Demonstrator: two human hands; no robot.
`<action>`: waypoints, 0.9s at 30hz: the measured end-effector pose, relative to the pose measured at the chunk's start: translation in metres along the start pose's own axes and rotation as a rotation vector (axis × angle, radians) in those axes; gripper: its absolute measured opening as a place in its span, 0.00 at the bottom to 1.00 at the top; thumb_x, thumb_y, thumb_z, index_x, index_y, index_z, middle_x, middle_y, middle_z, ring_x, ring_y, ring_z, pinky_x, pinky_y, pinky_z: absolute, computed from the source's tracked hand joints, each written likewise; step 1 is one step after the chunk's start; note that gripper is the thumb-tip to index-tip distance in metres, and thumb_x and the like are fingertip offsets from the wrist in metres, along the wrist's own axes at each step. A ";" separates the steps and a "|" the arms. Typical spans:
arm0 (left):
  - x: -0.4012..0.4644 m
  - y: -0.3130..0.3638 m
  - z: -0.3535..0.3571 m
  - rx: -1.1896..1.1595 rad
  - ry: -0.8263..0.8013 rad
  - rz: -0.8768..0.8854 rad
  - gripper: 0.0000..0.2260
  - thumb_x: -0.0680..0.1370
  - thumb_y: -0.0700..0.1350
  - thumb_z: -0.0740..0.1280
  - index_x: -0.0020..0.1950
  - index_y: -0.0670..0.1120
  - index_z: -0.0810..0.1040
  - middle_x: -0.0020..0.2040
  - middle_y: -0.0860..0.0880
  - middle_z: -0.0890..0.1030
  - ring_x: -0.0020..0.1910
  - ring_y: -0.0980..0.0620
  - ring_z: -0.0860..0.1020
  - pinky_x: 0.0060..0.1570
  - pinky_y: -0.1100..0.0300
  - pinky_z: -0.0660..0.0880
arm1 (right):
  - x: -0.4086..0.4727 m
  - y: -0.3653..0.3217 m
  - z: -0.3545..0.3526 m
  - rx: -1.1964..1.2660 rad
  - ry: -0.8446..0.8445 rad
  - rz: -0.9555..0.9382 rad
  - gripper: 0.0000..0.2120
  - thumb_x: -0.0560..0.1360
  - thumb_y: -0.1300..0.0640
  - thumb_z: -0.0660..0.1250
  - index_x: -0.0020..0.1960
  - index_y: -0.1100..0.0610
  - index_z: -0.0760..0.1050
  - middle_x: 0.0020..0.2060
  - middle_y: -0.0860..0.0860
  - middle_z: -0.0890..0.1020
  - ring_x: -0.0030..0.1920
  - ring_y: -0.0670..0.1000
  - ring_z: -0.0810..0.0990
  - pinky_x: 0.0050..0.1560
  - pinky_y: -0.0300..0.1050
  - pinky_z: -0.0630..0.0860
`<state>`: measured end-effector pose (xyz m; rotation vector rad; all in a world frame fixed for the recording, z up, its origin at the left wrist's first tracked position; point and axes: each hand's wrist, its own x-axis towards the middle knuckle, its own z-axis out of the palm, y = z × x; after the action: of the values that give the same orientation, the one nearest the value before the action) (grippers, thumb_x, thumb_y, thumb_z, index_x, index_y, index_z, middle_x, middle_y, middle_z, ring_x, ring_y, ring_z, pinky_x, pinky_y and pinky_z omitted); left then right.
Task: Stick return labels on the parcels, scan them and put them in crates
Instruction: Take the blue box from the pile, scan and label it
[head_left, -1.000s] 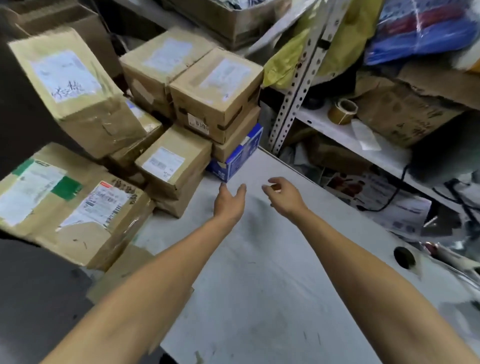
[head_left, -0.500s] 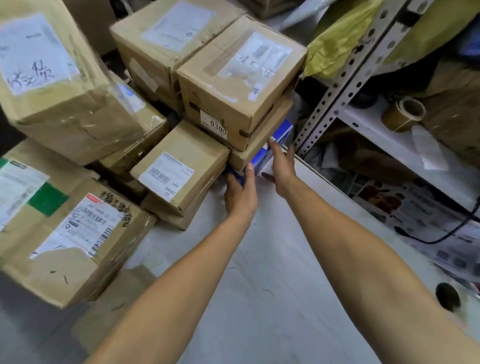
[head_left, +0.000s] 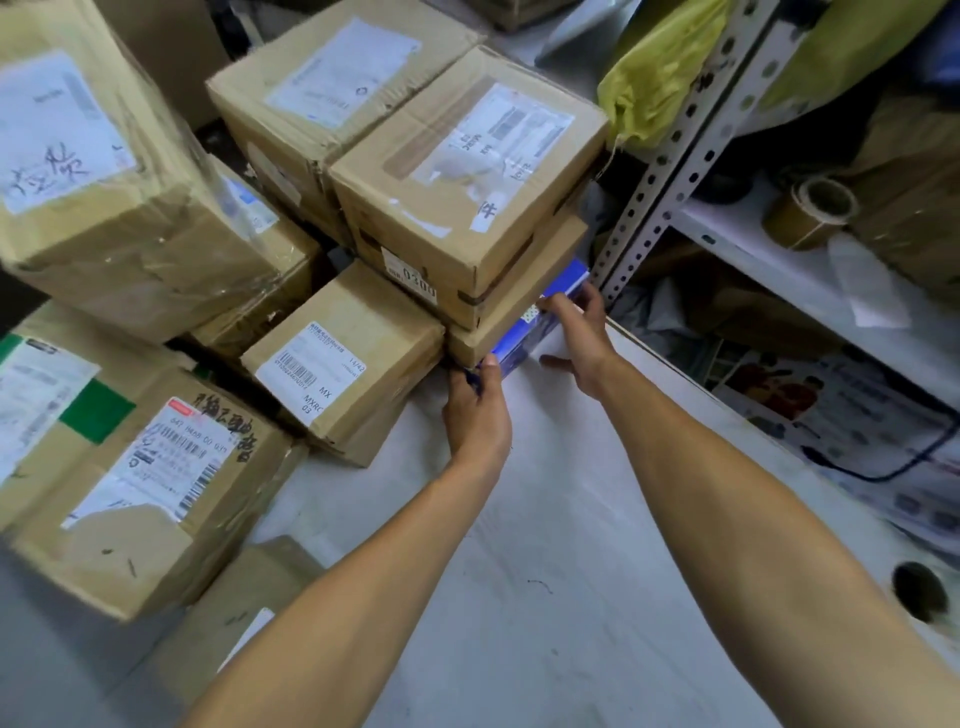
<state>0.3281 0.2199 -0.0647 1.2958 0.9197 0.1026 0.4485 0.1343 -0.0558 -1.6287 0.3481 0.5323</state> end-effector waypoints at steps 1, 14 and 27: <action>-0.007 -0.002 -0.001 -0.005 -0.002 -0.004 0.24 0.83 0.56 0.62 0.78 0.51 0.66 0.69 0.48 0.74 0.62 0.47 0.77 0.67 0.45 0.75 | -0.007 0.005 -0.002 0.028 0.013 0.004 0.38 0.68 0.45 0.71 0.74 0.42 0.60 0.71 0.47 0.67 0.65 0.51 0.73 0.57 0.64 0.80; -0.139 -0.023 0.005 -0.041 -0.125 -0.062 0.13 0.85 0.48 0.62 0.70 0.51 0.71 0.59 0.51 0.75 0.45 0.65 0.76 0.59 0.52 0.79 | -0.111 0.057 -0.071 0.247 0.163 0.038 0.41 0.65 0.40 0.71 0.74 0.33 0.58 0.74 0.45 0.63 0.70 0.55 0.70 0.56 0.67 0.79; -0.228 -0.042 -0.008 0.129 -0.403 -0.111 0.20 0.80 0.59 0.67 0.69 0.52 0.74 0.66 0.50 0.79 0.60 0.50 0.80 0.58 0.50 0.81 | -0.212 0.057 -0.129 0.283 0.202 0.045 0.24 0.72 0.44 0.68 0.66 0.34 0.66 0.64 0.47 0.77 0.57 0.55 0.78 0.46 0.51 0.74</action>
<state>0.1561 0.0887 0.0197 1.3188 0.6561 -0.3000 0.2577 -0.0177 0.0167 -1.4039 0.5853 0.3348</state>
